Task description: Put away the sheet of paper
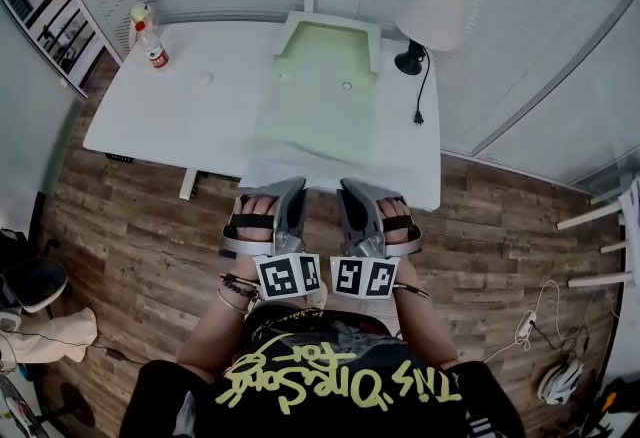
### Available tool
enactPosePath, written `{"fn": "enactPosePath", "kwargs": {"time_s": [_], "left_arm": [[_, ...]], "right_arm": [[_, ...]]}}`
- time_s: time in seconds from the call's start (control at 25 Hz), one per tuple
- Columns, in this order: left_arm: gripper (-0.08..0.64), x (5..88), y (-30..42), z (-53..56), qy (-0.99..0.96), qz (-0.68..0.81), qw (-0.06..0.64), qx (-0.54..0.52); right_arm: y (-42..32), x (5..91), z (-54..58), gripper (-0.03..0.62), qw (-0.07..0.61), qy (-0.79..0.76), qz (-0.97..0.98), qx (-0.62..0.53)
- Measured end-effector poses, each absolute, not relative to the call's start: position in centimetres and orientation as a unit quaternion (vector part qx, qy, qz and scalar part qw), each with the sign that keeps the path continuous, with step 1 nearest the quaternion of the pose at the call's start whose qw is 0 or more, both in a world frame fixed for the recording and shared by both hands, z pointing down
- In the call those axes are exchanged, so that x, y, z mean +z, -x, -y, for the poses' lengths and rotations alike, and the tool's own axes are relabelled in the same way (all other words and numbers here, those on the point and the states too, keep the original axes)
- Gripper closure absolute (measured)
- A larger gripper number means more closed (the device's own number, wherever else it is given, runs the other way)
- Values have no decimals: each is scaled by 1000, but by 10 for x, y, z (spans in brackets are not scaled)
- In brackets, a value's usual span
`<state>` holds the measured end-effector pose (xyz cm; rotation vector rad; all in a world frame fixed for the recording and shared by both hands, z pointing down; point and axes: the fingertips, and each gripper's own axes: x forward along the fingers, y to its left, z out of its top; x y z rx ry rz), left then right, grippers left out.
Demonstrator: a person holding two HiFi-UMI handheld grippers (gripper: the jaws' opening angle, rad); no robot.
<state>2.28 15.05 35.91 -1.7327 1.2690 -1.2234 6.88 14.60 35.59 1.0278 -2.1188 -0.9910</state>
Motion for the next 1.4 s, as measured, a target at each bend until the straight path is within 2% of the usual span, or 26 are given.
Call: {"fn": "enactPosePath", "kwargs": {"time_s": [1.4], "left_arm": [[552, 358, -14, -117, 657, -493, 331, -464]], "right_arm": [[-59, 358, -115, 584, 286, -384, 798, -365]]}}
